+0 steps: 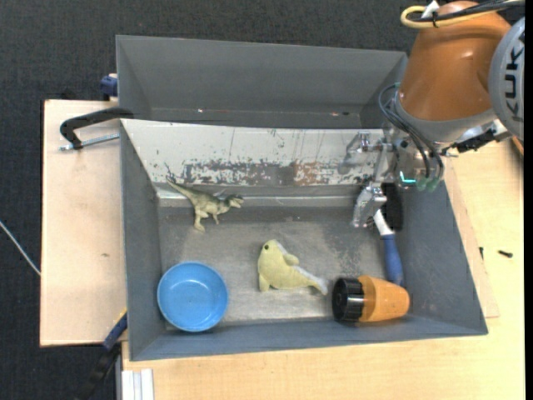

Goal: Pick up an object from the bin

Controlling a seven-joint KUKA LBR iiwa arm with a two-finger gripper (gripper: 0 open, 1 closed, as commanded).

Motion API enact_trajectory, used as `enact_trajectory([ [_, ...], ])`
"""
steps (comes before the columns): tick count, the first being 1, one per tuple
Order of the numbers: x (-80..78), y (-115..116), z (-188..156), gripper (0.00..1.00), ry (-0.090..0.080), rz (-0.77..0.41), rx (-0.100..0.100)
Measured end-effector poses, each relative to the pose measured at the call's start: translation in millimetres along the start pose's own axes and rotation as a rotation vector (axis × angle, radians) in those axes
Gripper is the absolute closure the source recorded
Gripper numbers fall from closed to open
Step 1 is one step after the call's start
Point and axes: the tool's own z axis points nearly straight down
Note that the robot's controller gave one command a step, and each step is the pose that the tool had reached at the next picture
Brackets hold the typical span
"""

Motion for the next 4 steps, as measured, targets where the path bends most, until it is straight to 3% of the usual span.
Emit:
enact_trajectory([
  [1,37.2,-85.0,157.7,0.0,-0.014,-0.089,0.002],
  [2,44.4,-31.4,64.1,0.0,-0.021,-0.18,0.002],
  [3,96.5,34.3,58.0,0.0,-0.006,-0.318,-0.001],
  [4,98.4,25.6,135.3,0.0,-0.001,-0.499,0.001],
])
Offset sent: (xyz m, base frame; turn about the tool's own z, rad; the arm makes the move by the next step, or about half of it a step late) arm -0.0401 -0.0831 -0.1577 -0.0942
